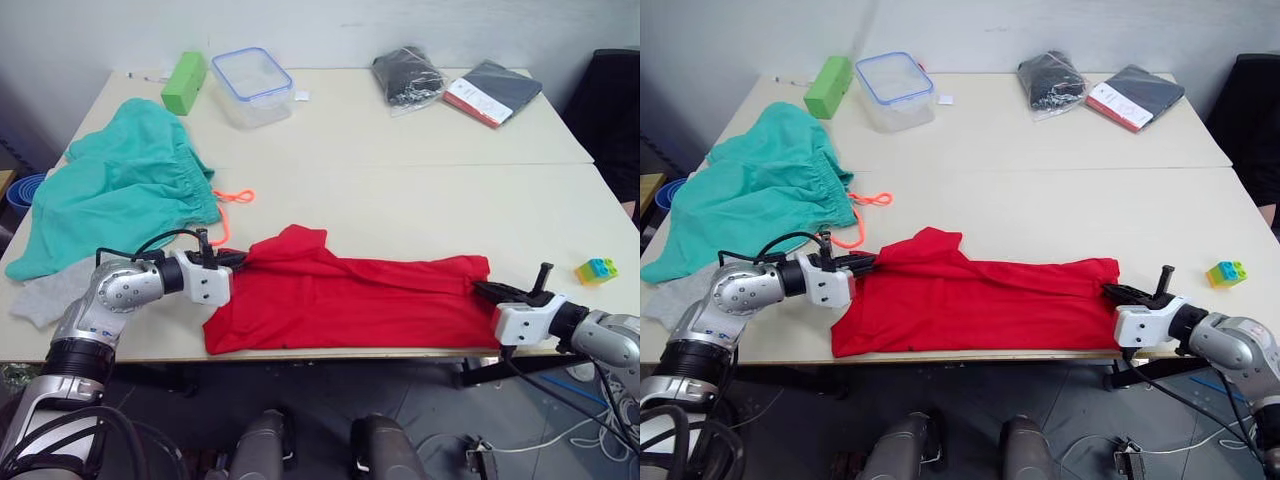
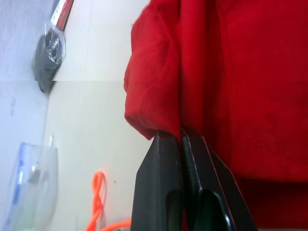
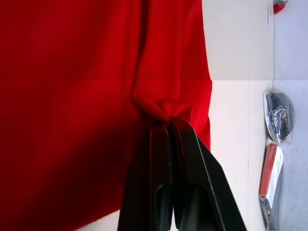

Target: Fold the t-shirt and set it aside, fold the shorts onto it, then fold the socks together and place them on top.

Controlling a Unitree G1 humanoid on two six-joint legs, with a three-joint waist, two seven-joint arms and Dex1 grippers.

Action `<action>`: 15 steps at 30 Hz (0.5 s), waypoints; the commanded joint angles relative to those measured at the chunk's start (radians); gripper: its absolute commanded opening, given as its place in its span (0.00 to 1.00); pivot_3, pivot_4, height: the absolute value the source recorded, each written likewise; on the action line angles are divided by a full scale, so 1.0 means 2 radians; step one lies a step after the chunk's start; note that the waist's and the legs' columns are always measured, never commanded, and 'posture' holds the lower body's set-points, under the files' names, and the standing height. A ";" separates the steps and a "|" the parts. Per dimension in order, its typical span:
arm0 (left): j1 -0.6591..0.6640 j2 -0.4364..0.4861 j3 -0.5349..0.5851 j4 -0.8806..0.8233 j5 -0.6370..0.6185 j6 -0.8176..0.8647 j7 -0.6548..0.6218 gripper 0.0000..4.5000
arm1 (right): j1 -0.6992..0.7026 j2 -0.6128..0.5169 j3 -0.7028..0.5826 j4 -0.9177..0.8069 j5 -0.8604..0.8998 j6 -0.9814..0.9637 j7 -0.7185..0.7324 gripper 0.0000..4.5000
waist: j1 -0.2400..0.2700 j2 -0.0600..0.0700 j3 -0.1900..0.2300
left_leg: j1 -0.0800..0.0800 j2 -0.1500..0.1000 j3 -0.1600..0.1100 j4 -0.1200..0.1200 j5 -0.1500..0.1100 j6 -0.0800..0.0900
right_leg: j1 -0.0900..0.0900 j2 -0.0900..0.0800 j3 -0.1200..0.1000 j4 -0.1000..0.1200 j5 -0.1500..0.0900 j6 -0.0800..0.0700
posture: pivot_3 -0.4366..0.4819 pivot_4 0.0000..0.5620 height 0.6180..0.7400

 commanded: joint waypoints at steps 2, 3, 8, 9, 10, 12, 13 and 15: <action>0.002 0.019 -0.006 0.024 0.010 -0.019 0.025 0.00 | -0.022 -0.013 0.009 0.027 0.002 -0.012 -0.018 0.00 | 0.001 0.000 0.000 | 0.000 0.000 0.000 0.000 0.000 0.000 | 0.000 0.000 0.000 0.000 0.000 0.000 | 0.48 0.27 1.00; 0.004 0.019 -0.007 0.028 -0.002 -0.017 0.019 0.00 | -0.023 -0.012 0.013 0.032 0.012 -0.009 -0.008 0.00 | 0.001 0.000 0.000 | 0.000 0.000 0.000 0.000 0.000 0.000 | 0.000 0.001 0.000 0.000 0.000 0.000 | 0.48 0.27 1.00; 0.029 0.015 0.003 -0.009 -0.127 0.071 -0.063 0.28 | -0.012 -0.014 0.022 0.020 0.098 0.016 0.063 0.21 | 0.001 0.000 0.000 | 0.000 0.000 0.000 0.000 0.000 0.000 | 0.001 0.001 0.000 0.000 0.000 0.000 | 0.48 0.27 1.00; 0.038 0.017 0.008 -0.032 -0.164 0.120 -0.091 0.35 | -0.005 -0.018 0.021 0.006 0.120 0.023 0.079 0.28 | 0.002 0.000 0.000 | 0.000 0.000 0.000 0.001 0.000 0.000 | 0.001 0.001 0.000 0.000 0.000 0.000 | 0.48 0.27 1.00; 0.045 0.020 0.012 -0.051 -0.190 0.159 -0.112 0.42 | 0.000 -0.021 0.019 -0.005 0.137 0.028 0.093 0.36 | 0.002 0.000 0.000 | 0.000 0.000 0.000 0.001 0.000 0.000 | 0.001 0.001 0.000 0.000 0.000 0.000 | 0.48 0.27 1.00; 0.052 0.027 0.036 -0.105 -0.281 0.288 -0.155 0.55 | 0.016 -0.031 0.010 -0.057 0.176 0.063 0.120 0.50 | 0.003 0.000 0.000 | 0.000 0.000 -0.001 0.001 0.000 0.000 | 0.001 0.001 0.000 0.000 0.000 0.000 | 0.48 0.27 1.00; 0.047 0.027 0.052 -0.125 -0.322 0.358 -0.160 0.63 | 0.022 -0.034 0.005 -0.088 0.194 0.090 0.130 0.58 | 0.002 0.000 0.000 | 0.000 0.000 -0.001 0.002 0.000 0.000 | 0.001 0.000 0.000 0.000 0.000 0.000 | 0.48 0.27 1.00; 0.025 0.031 0.076 -0.146 -0.383 0.478 -0.169 0.76 | 0.033 -0.034 -0.002 -0.159 0.245 0.164 0.153 0.73 | 0.002 0.000 0.000 | 0.000 0.001 -0.002 0.002 0.000 0.000 | 0.002 0.000 0.000 0.000 0.000 0.000 | 0.48 0.27 1.00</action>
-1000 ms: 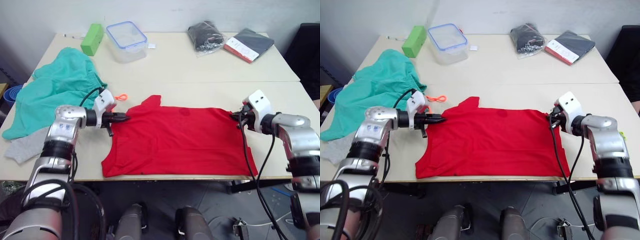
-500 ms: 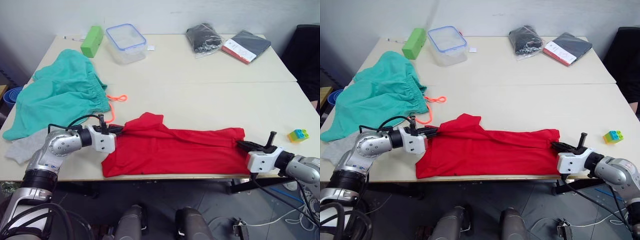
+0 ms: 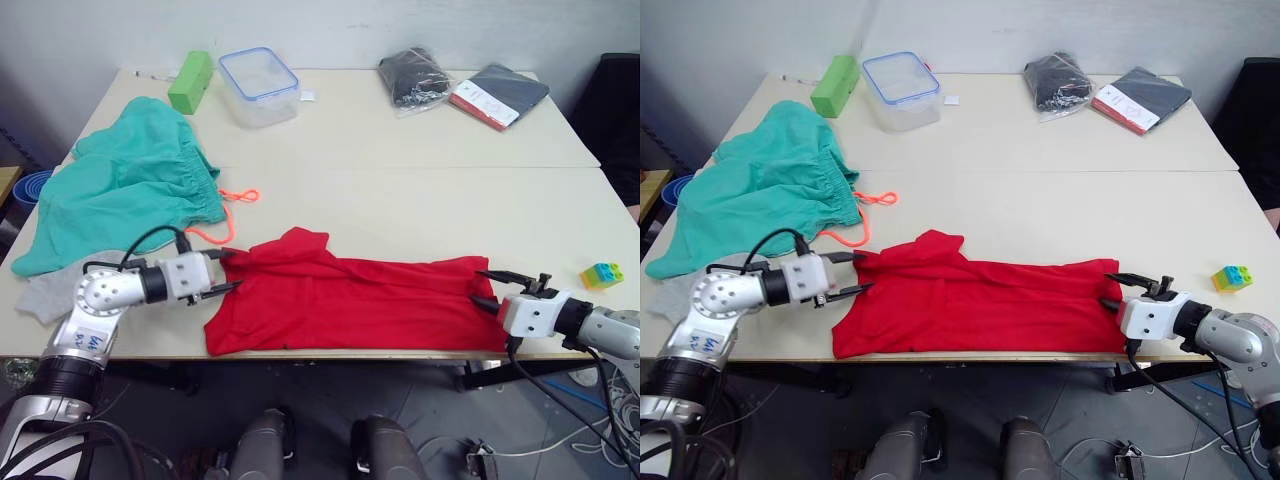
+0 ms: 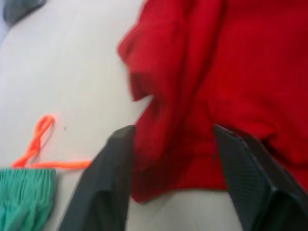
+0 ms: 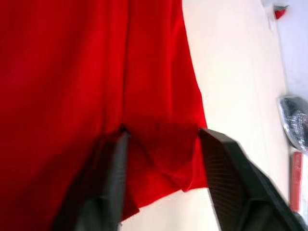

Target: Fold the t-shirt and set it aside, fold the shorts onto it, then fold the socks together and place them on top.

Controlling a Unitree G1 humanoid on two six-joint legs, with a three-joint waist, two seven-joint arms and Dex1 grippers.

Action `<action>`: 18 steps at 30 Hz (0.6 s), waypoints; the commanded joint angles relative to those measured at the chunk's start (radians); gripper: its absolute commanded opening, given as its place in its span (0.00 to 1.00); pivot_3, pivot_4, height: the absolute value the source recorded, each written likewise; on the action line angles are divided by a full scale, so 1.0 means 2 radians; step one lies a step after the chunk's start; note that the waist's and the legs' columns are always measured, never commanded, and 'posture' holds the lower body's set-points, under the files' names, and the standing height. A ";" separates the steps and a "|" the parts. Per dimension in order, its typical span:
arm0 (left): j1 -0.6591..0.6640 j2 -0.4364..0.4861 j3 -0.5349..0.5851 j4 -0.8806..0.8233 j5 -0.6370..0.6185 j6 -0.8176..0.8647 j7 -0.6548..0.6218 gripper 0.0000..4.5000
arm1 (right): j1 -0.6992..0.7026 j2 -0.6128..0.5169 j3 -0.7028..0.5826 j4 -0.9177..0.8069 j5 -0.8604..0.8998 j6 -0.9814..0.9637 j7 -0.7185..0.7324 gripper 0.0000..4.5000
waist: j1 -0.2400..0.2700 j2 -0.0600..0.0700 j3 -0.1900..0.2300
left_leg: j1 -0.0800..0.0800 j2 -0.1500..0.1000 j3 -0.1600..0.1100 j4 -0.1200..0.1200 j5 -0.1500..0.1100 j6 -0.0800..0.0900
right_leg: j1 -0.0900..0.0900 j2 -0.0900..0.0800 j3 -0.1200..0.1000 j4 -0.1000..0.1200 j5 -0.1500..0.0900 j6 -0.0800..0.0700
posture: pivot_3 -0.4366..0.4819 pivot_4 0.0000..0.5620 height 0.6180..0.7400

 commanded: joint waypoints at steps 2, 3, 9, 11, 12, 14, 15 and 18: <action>-0.060 0.028 0.052 -0.054 -0.143 0.264 -0.041 0.90 | 0.018 -0.014 -0.025 -0.165 0.129 0.162 0.055 0.89 | 0.000 0.000 0.000 | 0.000 0.000 -0.001 0.001 0.000 0.000 | 0.001 0.000 0.000 0.000 0.000 0.000 | 0.48 0.27 1.00; -0.079 0.033 0.049 -0.053 -0.160 0.311 -0.056 0.97 | 0.025 -0.019 -0.028 -0.201 0.162 0.206 0.068 0.96 | 0.000 0.000 0.000 | 0.000 0.000 -0.002 0.000 0.000 0.000 | 0.001 0.000 0.000 0.000 0.000 0.000 | 0.48 0.27 1.00; -0.224 -0.007 -0.027 0.063 -0.112 0.433 -0.083 1.00 | 0.049 -0.036 -0.069 -0.339 0.295 0.396 0.103 1.00 | 0.015 0.000 0.000 | 0.000 -0.002 -0.004 0.001 0.000 0.000 | 0.002 0.002 0.000 -0.001 0.000 0.000 | 0.48 0.27 1.00; -0.272 -0.038 -0.053 0.123 -0.086 0.463 -0.083 1.00 | 0.050 -0.035 -0.083 -0.377 0.338 0.451 0.102 1.00 | 0.019 0.000 0.000 | -0.001 -0.002 -0.004 0.001 0.000 0.000 | 0.002 0.002 -0.001 -0.001 0.000 0.000 | 0.48 0.27 1.00; -0.291 -0.052 -0.064 0.151 -0.074 0.472 -0.086 1.00 | 0.050 -0.034 -0.088 -0.396 0.355 0.474 0.100 1.00 | 0.020 0.000 0.000 | -0.001 -0.002 -0.004 0.001 0.000 0.000 | 0.002 0.002 -0.001 -0.001 0.000 0.000 | 0.48 0.27 1.00; -0.323 -0.077 -0.082 0.201 -0.057 0.488 -0.099 1.00 | 0.043 -0.027 -0.094 -0.424 0.377 0.508 0.088 1.00 | 0.022 -0.001 0.000 | -0.002 -0.002 -0.004 0.001 0.000 0.000 | 0.002 0.002 -0.001 -0.001 0.000 0.000 | 0.48 0.27 1.00; -0.335 -0.087 -0.088 0.223 -0.048 0.492 -0.103 1.00 | 0.039 -0.023 -0.096 -0.434 0.385 0.523 0.080 1.00 | 0.023 -0.001 0.000 | -0.002 -0.002 -0.004 0.002 0.000 0.000 | 0.001 0.002 -0.001 -0.001 0.000 0.000 | 0.48 0.27 1.00; -0.380 -0.137 -0.079 0.316 -0.027 0.480 -0.081 1.00 | 0.035 -0.010 -0.109 -0.475 0.421 0.568 0.051 1.00 | 0.024 -0.002 0.001 | -0.003 -0.002 -0.003 0.002 0.000 0.000 | 0.000 0.002 -0.002 -0.001 0.000 0.000 | 0.48 0.27 1.00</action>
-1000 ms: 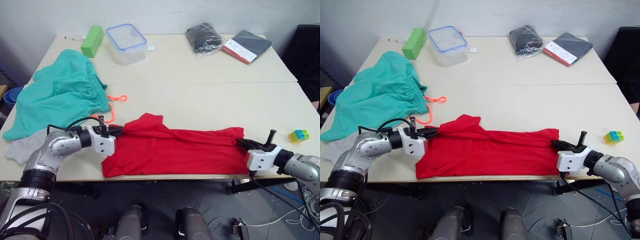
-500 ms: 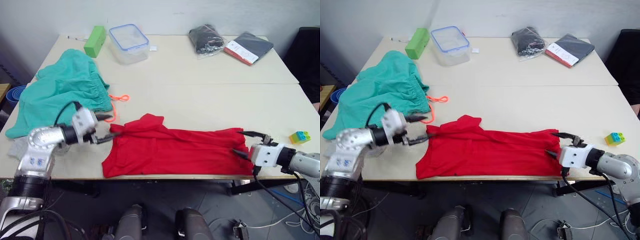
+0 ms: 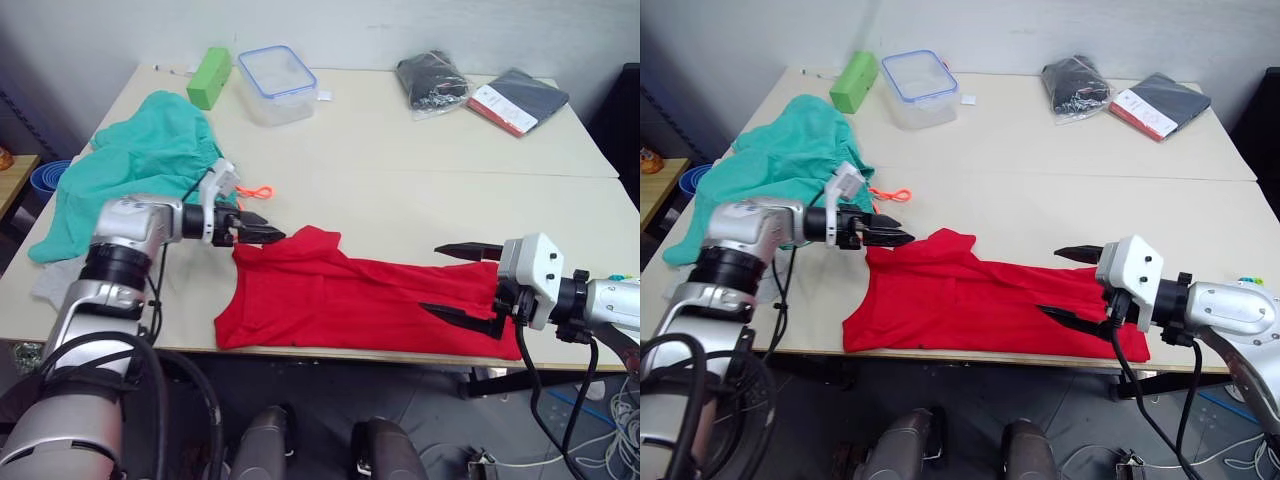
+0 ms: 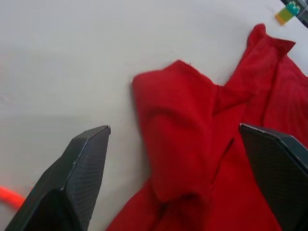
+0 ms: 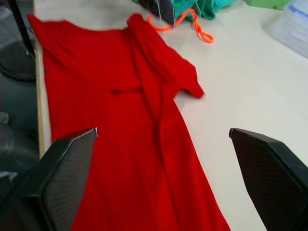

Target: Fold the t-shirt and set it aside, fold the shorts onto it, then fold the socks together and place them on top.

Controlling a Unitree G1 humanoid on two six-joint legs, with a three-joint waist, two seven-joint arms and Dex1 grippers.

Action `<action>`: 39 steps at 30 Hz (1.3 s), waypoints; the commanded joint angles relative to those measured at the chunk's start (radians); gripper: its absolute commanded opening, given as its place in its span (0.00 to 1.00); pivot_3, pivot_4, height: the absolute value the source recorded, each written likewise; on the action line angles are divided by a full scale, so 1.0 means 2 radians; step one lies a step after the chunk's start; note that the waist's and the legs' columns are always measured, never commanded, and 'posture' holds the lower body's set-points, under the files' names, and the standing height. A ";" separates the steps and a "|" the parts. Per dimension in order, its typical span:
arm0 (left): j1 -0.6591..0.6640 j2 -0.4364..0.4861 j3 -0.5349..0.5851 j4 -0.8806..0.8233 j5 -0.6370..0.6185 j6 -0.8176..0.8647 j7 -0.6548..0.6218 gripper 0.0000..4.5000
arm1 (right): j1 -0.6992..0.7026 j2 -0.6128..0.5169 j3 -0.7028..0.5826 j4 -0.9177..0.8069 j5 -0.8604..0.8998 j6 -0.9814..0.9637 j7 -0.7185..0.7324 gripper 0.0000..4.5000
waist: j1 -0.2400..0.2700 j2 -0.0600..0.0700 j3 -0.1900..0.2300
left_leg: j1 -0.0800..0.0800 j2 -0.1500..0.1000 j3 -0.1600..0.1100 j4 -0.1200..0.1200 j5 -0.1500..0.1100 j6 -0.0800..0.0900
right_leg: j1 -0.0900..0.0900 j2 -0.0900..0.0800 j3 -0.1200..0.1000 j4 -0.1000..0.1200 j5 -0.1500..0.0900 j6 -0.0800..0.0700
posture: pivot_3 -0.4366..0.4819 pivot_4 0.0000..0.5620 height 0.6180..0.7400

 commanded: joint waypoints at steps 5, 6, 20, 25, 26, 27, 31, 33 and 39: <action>-0.070 -0.062 0.027 0.147 0.046 -0.049 0.031 1.00 | 0.000 0.022 -0.037 -0.078 0.055 0.075 -0.046 1.00 | -0.001 -0.001 0.000 | 0.000 0.000 0.000 0.000 0.000 0.000 | 0.000 -0.001 0.000 0.000 0.000 0.000 | 0.48 0.27 1.00; -0.073 -0.066 0.028 0.156 0.051 -0.055 0.030 1.00 | 0.001 0.023 -0.038 -0.081 0.054 0.079 -0.048 1.00 | -0.001 -0.001 0.000 | 0.000 0.000 0.000 0.000 0.000 0.000 | -0.001 -0.001 0.000 0.000 0.000 0.000 | 0.48 0.27 1.00; -0.084 -0.076 0.053 0.175 0.090 -0.099 0.004 0.07 | 0.023 0.049 -0.024 -0.060 -0.010 0.078 -0.043 1.00 | 0.000 -0.001 0.000 | 0.000 0.000 0.001 0.000 0.000 0.000 | -0.001 -0.001 -0.001 0.000 0.000 0.000 | 0.48 0.27 1.00; -0.074 -0.069 0.062 0.121 0.088 -0.166 -0.036 0.01 | 0.025 0.057 -0.024 -0.053 -0.022 0.081 -0.035 1.00 | 0.000 -0.001 0.000 | -0.001 0.000 0.001 0.000 0.000 0.000 | -0.001 0.000 -0.002 0.000 0.000 0.000 | 0.48 0.27 1.00; -0.070 -0.068 0.063 0.103 0.086 -0.180 -0.046 0.01 | 0.025 0.058 -0.024 -0.052 -0.024 0.082 -0.033 1.00 | 0.000 -0.001 0.000 | -0.001 0.000 0.001 0.000 0.000 0.000 | -0.001 0.000 -0.001 0.000 0.000 0.000 | 0.48 0.27 1.00; -0.060 -0.065 0.062 0.074 0.082 -0.194 -0.063 0.01 | 0.028 0.056 -0.022 -0.050 -0.030 0.079 -0.029 1.00 | 0.000 -0.001 0.000 | -0.001 0.000 0.001 0.000 0.000 0.000 | -0.001 -0.001 -0.001 0.000 0.000 0.000 | 0.48 0.27 1.00; 0.008 -0.045 0.046 -0.082 0.071 -0.213 -0.113 0.01 | 0.033 0.050 -0.012 -0.034 -0.057 0.064 -0.008 1.00 | -0.002 -0.001 0.000 | 0.000 0.000 0.001 0.000 0.000 0.000 | -0.001 0.000 -0.001 0.000 0.000 0.000 | 0.48 0.27 1.00; 0.047 -0.031 0.031 -0.142 0.081 -0.215 -0.119 0.01 | 0.026 0.051 -0.012 -0.026 -0.062 0.063 -0.001 1.00 | -0.007 -0.001 0.000 | 0.000 0.000 0.001 -0.001 0.000 0.000 | -0.001 0.000 0.000 0.000 0.000 0.000 | 0.48 0.27 1.00; 0.030 -0.040 0.047 -0.084 0.091 -0.155 -0.036 0.09 | 0.005 0.061 -0.009 -0.016 -0.060 0.072 0.002 1.00 | -0.009 -0.001 0.000 | 0.000 0.000 0.001 0.000 0.001 0.000 | 0.000 -0.001 0.000 0.001 0.000 0.000 | 0.48 0.27 1.00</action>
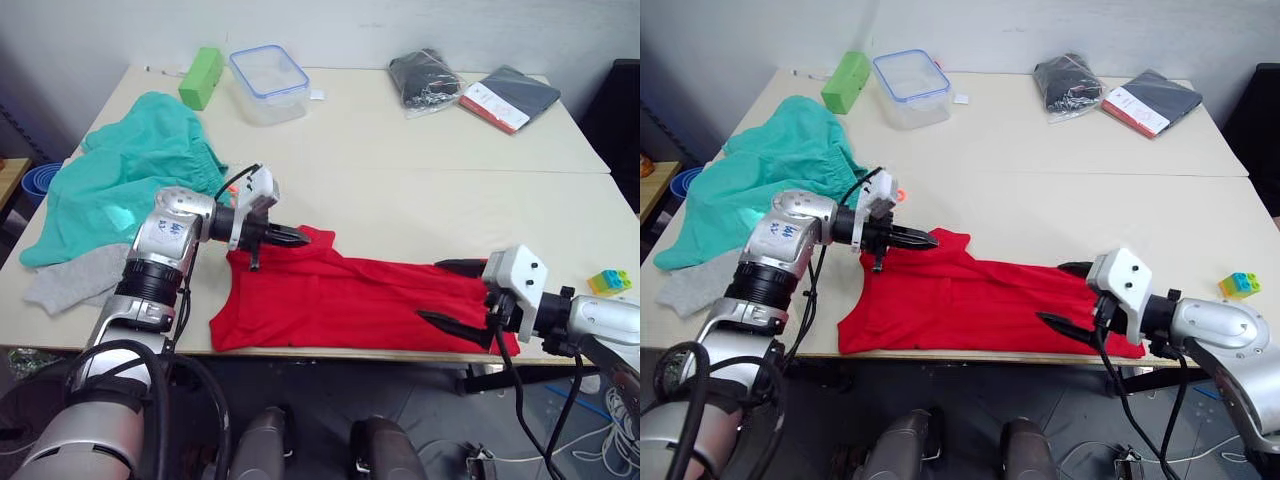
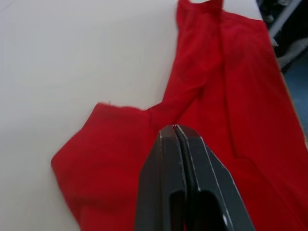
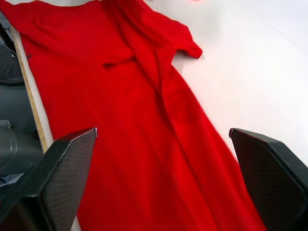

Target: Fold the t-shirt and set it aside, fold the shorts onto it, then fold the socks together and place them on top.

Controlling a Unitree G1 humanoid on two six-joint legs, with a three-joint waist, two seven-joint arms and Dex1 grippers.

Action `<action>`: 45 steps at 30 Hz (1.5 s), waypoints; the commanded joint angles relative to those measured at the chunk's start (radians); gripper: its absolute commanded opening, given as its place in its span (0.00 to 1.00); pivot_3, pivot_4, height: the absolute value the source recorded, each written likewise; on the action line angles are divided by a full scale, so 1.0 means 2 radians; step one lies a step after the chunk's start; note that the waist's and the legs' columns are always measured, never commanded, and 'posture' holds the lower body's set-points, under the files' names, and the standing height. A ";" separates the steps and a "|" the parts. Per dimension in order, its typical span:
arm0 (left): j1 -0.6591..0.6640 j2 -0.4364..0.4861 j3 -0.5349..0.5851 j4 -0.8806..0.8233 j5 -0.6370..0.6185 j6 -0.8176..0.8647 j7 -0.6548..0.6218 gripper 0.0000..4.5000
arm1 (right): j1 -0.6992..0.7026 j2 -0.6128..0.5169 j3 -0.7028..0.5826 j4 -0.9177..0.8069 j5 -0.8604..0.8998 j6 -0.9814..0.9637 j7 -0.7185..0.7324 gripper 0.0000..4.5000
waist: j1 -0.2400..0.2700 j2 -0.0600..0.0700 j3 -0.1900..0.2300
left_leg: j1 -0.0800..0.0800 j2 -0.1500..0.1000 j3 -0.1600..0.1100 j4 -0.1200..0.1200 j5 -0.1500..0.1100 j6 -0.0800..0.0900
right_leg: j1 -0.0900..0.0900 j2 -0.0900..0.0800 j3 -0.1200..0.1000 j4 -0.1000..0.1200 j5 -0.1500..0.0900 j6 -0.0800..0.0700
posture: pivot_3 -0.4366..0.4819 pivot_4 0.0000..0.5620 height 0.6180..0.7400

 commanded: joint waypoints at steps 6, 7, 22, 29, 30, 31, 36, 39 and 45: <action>-0.101 -0.013 0.017 0.180 0.015 0.071 0.055 0.49 | -0.017 0.007 0.012 -0.005 -0.010 -0.010 0.014 1.00 | 0.002 0.000 0.000 | 0.000 -0.001 0.000 0.000 0.000 0.001 | 0.000 0.000 -0.001 0.000 0.000 0.000 | 0.48 0.27 1.00; -0.104 -0.017 0.012 0.187 0.020 0.073 0.055 0.56 | -0.018 0.007 0.014 -0.005 -0.015 -0.013 0.015 1.00 | 0.001 0.000 0.000 | 0.000 -0.001 0.000 0.000 0.000 0.001 | 0.000 0.000 -0.001 0.000 0.000 0.000 | 0.48 0.27 1.00; -0.135 -0.059 0.027 0.299 0.047 0.061 0.097 0.79 | -0.011 0.020 0.016 -0.026 -0.021 -0.002 0.000 1.00 | 0.001 -0.001 0.000 | 0.000 -0.001 0.000 0.000 0.000 0.000 | 0.000 -0.001 -0.001 0.000 0.000 0.000 | 0.48 0.27 1.00; -0.145 -0.060 0.048 0.305 0.041 0.074 0.082 0.30 | -0.006 0.021 0.017 -0.027 -0.023 -0.004 -0.003 1.00 | 0.000 -0.001 0.000 | 0.000 -0.001 0.000 0.000 0.000 0.000 | 0.000 0.000 -0.002 0.000 0.000 0.000 | 0.48 0.27 1.00; -0.146 -0.060 0.048 0.302 0.040 0.076 0.077 0.22 | -0.006 0.021 0.018 -0.026 -0.023 -0.004 -0.003 1.00 | 0.000 -0.001 0.000 | 0.000 -0.001 0.000 0.000 0.000 0.000 | 0.000 0.000 -0.002 0.000 0.000 0.000 | 0.48 0.27 1.00; -0.145 -0.060 0.048 0.297 0.039 0.076 0.068 0.15 | -0.006 0.021 0.019 -0.025 -0.024 -0.005 -0.002 1.00 | 0.000 -0.001 0.000 | 0.000 -0.001 0.000 0.000 0.000 0.000 | 0.000 0.000 -0.002 0.000 0.000 0.000 | 0.48 0.27 1.00; -0.138 -0.053 0.052 0.265 0.029 0.069 0.025 0.01 | -0.011 0.022 0.021 -0.019 -0.024 -0.005 -0.001 1.00 | 0.000 -0.001 0.000 | 0.000 -0.001 0.000 0.000 0.000 0.000 | 0.000 0.000 -0.002 0.000 0.000 0.000 | 0.48 0.27 1.00; -0.110 -0.041 0.047 0.204 0.025 0.010 -0.010 0.01 | -0.011 0.021 0.023 -0.016 -0.027 -0.008 0.002 1.00 | -0.001 -0.001 0.000 | 0.000 -0.001 0.000 0.000 0.000 0.000 | 0.000 0.000 -0.002 0.000 0.000 0.000 | 0.48 0.27 1.00; 0.043 0.015 0.014 -0.011 0.027 -0.207 -0.096 0.01 | -0.015 0.022 0.029 -0.009 -0.033 -0.012 0.009 1.00 | -0.005 -0.001 0.000 | 0.000 0.000 0.001 -0.001 0.000 -0.001 | 0.000 -0.001 0.000 0.000 0.000 0.000 | 0.48 0.27 1.00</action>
